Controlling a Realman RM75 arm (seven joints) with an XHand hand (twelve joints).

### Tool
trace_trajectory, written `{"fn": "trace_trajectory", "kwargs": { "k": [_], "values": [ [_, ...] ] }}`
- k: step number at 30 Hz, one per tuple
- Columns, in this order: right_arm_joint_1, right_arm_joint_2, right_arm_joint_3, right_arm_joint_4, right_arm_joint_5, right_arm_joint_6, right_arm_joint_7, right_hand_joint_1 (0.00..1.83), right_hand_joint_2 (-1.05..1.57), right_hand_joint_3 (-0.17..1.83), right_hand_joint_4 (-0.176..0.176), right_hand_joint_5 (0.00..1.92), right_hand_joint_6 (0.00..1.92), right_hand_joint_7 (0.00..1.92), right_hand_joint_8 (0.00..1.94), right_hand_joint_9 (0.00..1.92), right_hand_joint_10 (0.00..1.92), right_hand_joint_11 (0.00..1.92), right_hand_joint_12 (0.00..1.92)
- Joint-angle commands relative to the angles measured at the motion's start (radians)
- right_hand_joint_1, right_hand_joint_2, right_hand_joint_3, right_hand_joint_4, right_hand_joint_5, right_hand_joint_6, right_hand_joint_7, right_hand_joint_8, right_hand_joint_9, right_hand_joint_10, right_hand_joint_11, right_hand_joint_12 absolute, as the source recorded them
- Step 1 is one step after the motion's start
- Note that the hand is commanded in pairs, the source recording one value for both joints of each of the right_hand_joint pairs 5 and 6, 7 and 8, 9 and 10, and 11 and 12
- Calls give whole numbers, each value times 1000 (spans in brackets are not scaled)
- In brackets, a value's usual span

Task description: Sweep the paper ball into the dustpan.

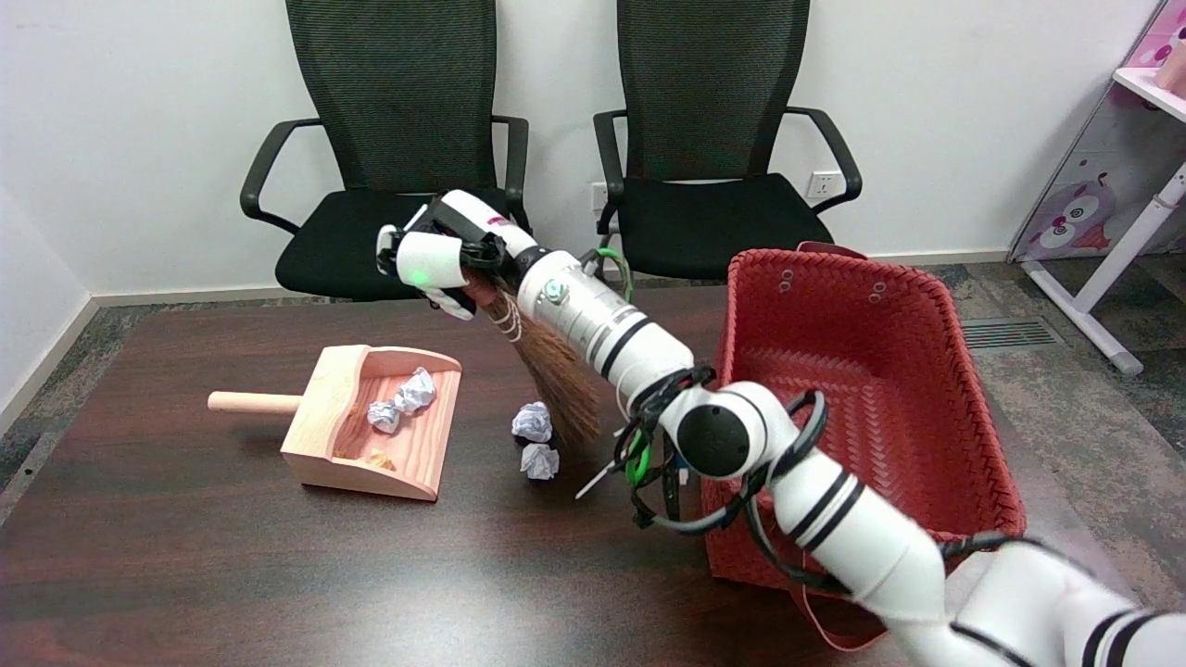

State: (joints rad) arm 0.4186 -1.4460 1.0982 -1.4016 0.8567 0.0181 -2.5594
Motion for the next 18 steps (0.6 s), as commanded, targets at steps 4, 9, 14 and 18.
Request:
{"fn": "trace_trajectory", "kwargs": {
  "k": [4,9,14,18],
  "values": [
    [-372,-348,375,-272,-512,87,1,914,1571,1833,2,1920,1920,1920,1920,1920,1920,1920,1920],
    [-411,-388,381,-304,-557,68,1,914,1571,1833,2,1920,1920,1920,1920,1920,1920,1920,1920],
    [-420,-404,366,-295,-558,55,1,914,1571,1833,2,1920,1920,1920,1920,1920,1920,1920,1920],
    [-409,-394,339,-259,-558,12,1,914,1571,1833,2,1920,1920,1920,1920,1920,1920,1920,1920]
  ]
}}
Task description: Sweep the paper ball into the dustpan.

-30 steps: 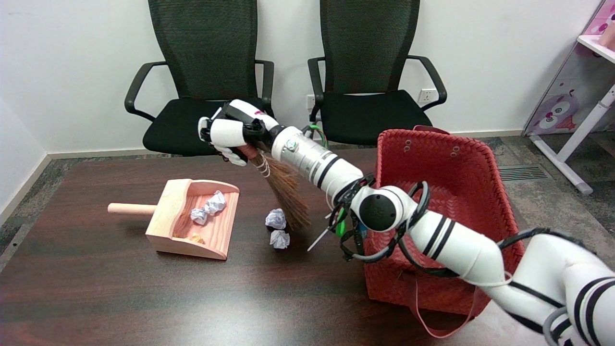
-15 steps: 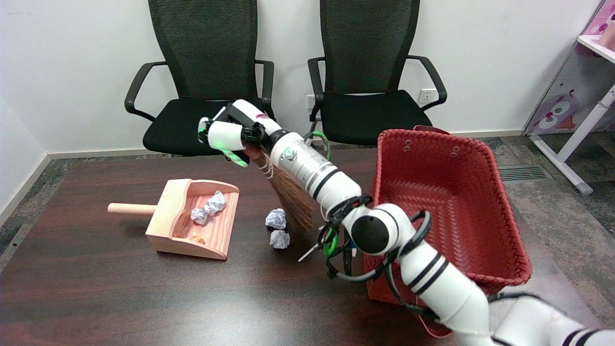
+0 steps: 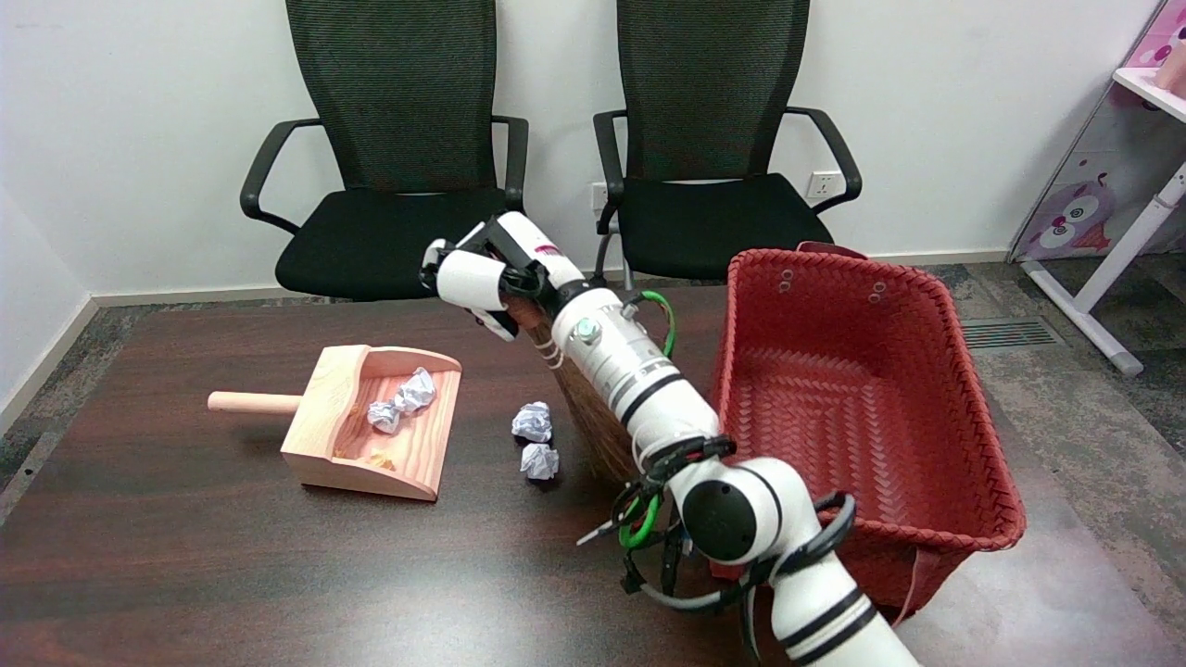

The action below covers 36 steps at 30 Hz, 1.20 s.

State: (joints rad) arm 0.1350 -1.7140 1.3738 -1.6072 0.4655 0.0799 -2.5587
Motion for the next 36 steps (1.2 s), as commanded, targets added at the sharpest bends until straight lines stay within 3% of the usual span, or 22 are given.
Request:
{"fn": "trace_trajectory", "kwargs": {
  "k": [1,3,16,21,22,26,29,36],
  "values": [
    [-119,-120,52,-36,-166,-71,0,913,1571,1833,2,1920,1920,1920,1920,1920,1920,1920,1920],
    [-109,-112,34,-7,-166,-100,0,889,1571,1833,23,1920,1920,1920,1920,1920,1920,1920,1920],
    [-37,-77,-100,187,-81,-323,9,801,1537,1833,18,1920,1920,1920,1920,1920,1920,1920,1920],
    [57,-45,-326,408,220,-755,2,684,1559,1833,43,1920,1920,1920,1920,1920,1920,1920,1920],
    [73,-39,-352,424,253,-783,2,674,1570,1833,43,1920,1920,1920,1920,1920,1920,1920,1920],
    [149,0,-483,458,413,-813,2,646,1567,1833,35,1920,1920,1920,1920,1920,1920,1920,1920],
    [193,12,-545,494,511,-816,5,627,1510,1833,3,1920,1920,1920,1920,1920,1920,1920,1920],
    [221,25,-579,524,575,-807,88,607,1501,1833,-5,1920,1920,1920,1920,1920,1920,1920,1920]
  ]
}}
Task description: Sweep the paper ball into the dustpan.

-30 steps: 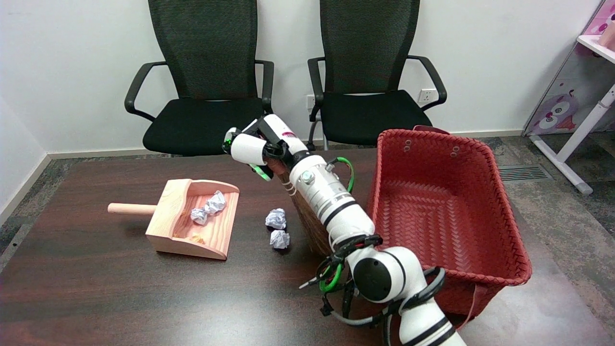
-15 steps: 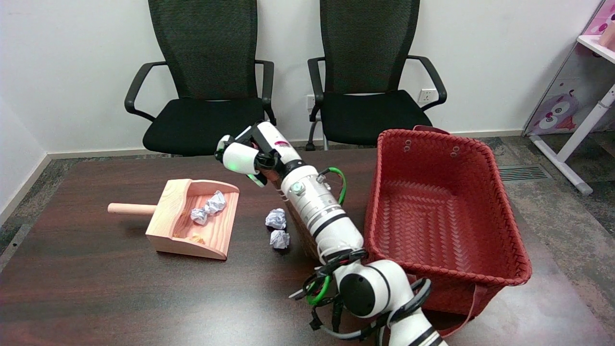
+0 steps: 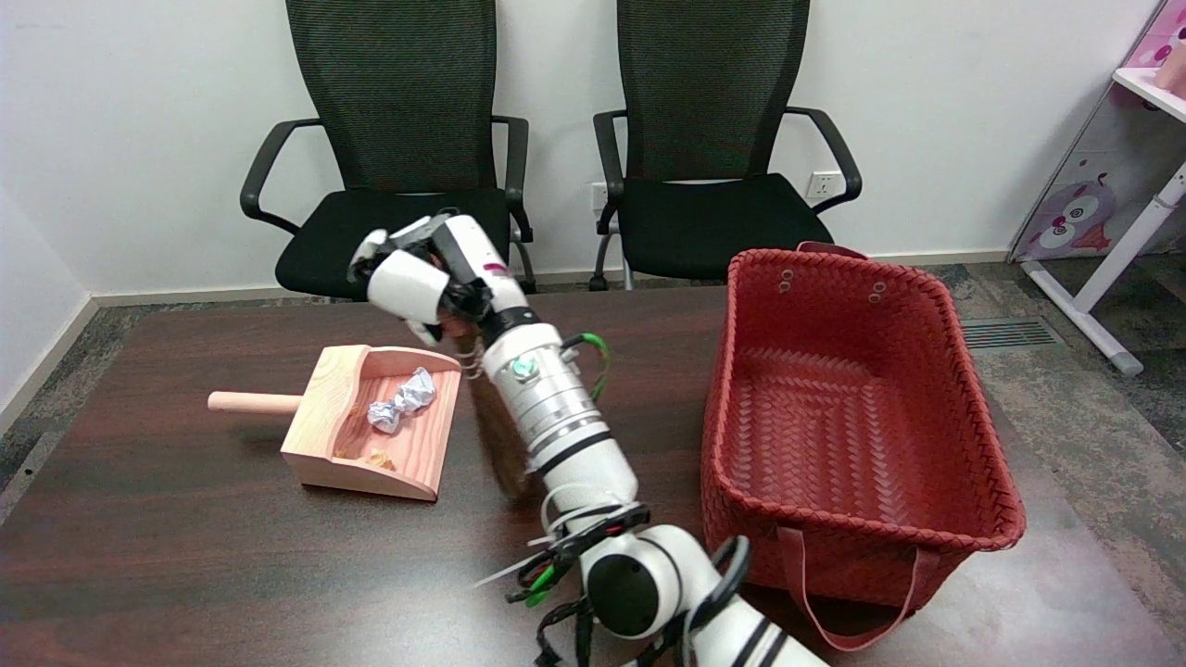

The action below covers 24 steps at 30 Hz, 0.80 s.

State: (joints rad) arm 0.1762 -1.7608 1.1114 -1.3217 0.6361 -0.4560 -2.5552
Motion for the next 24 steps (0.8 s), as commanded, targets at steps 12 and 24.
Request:
{"fn": "trace_trajectory", "kwargs": {
  "k": [12,24],
  "values": [
    [244,87,-331,288,504,-285,650,650,1042,1590,-1,1920,1920,1920,1920,1920,1920,1920,1920],
    [295,166,-410,212,448,-320,624,702,1038,1500,-9,1920,1920,1920,1920,1920,1920,1920,1920]
  ]
}}
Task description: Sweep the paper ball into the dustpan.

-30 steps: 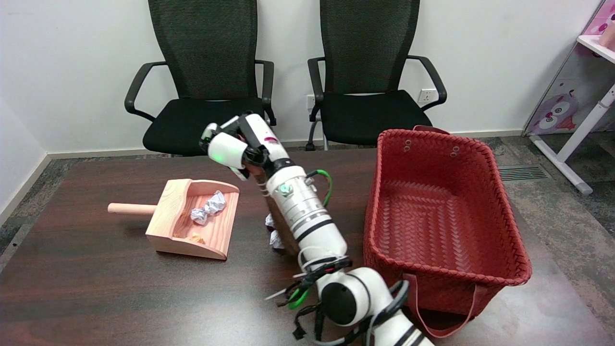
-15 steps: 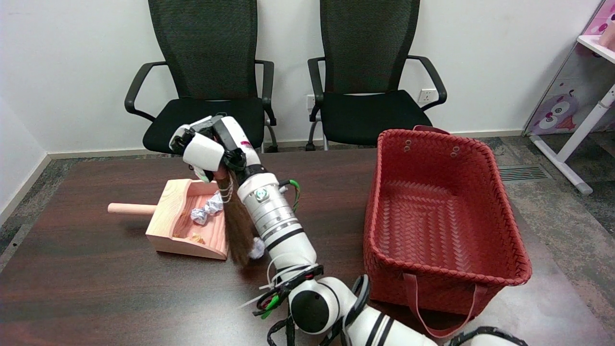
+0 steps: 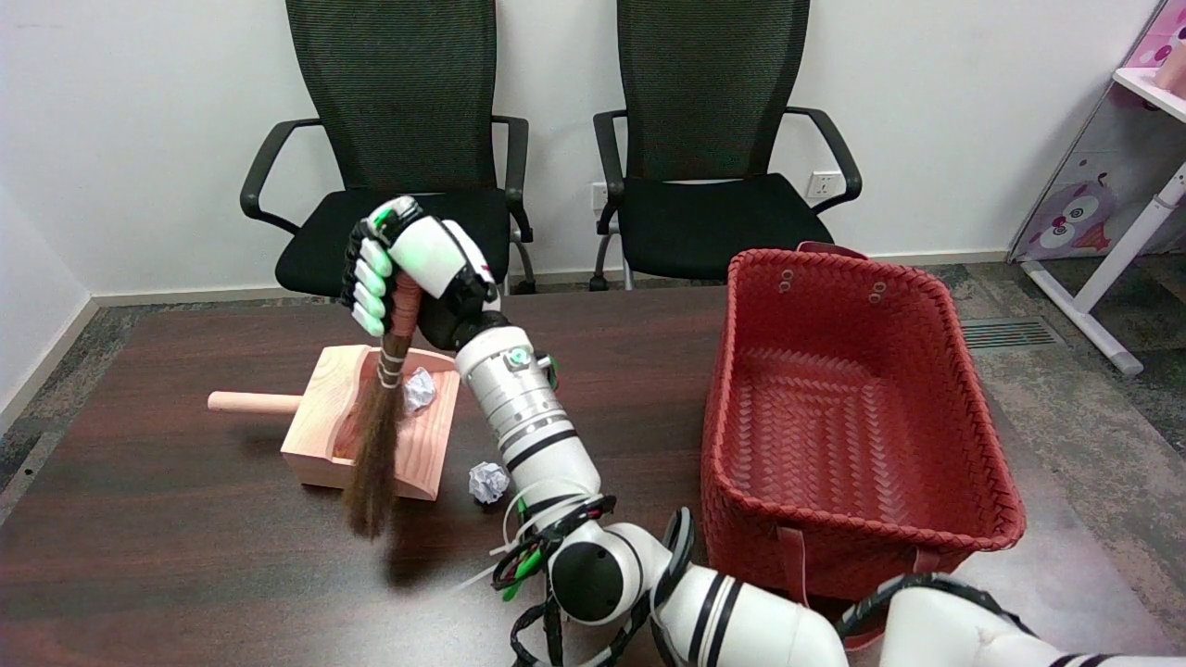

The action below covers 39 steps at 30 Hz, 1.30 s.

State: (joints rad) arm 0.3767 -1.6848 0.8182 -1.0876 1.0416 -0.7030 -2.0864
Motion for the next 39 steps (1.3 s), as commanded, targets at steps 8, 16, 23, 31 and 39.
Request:
{"fn": "trace_trajectory", "kwargs": {
  "k": [8,16,23,31,39],
  "values": [
    [51,210,-84,-226,113,39,-347,683,1569,1724,9,1920,1920,1920,1920,1920,1920,1920,1920],
    [74,408,-89,-386,305,201,-472,761,1571,1833,12,1920,1920,1920,1920,1920,1920,1920,1920],
    [79,494,-60,-439,332,317,-472,775,1571,1833,12,1920,1920,1920,1920,1920,1920,1920,1920],
    [90,581,32,-471,373,517,-472,791,1571,1833,12,1920,1920,1920,1920,1920,1920,1920,1920],
    [119,664,45,-482,362,579,-472,795,1571,1833,14,1920,1920,1920,1920,1920,1920,1920,1920]
  ]
}}
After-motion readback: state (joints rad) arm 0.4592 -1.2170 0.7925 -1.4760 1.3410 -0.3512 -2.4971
